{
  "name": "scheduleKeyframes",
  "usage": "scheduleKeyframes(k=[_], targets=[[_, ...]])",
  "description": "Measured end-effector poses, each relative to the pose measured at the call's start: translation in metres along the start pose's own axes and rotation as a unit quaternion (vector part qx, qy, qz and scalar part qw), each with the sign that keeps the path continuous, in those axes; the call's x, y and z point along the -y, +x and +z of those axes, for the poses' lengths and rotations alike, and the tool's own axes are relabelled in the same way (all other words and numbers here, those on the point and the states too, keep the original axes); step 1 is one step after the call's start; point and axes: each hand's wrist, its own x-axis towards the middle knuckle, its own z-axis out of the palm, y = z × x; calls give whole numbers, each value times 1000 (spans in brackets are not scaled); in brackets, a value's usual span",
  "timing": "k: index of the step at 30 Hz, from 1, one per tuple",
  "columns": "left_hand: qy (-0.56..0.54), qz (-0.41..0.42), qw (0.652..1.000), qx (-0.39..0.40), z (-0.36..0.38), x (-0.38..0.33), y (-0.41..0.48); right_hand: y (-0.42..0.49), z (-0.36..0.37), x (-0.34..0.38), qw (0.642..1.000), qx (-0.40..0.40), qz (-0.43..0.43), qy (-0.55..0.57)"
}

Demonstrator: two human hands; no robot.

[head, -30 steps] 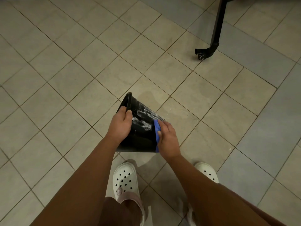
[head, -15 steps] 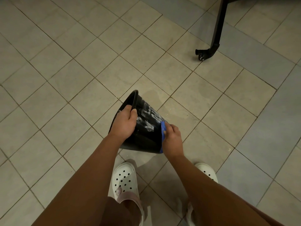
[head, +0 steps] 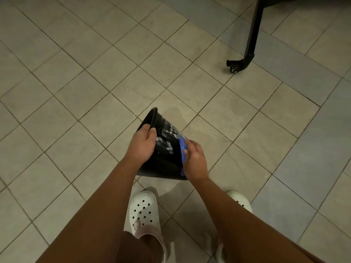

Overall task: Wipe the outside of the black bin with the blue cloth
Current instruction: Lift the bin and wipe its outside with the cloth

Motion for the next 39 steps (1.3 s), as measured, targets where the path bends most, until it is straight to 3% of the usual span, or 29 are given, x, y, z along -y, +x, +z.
scheduleKeyframes(k=[4,9,16,23,31,34,39], targets=[[0,5,1000,5,-1,-1,4,-23,5,-20,998,9,66,19],[5,7,1000,26,2,-5,6,-40,23,-1,999,-26,-26,-3],[-13,4,1000,28,4,-5,5,-9,9,21,997,-12,-56,44],[-48,3,998,33,2,-5,5,-20,11,-2,998,-20,38,54],[-23,16,998,52,6,-9,4,-26,24,29,993,-33,-111,19],[-34,11,999,37,5,-6,5,-4,13,44,991,1,-92,94],[-59,-3,998,33,1,-2,1,5,7,24,996,-5,-4,85]])
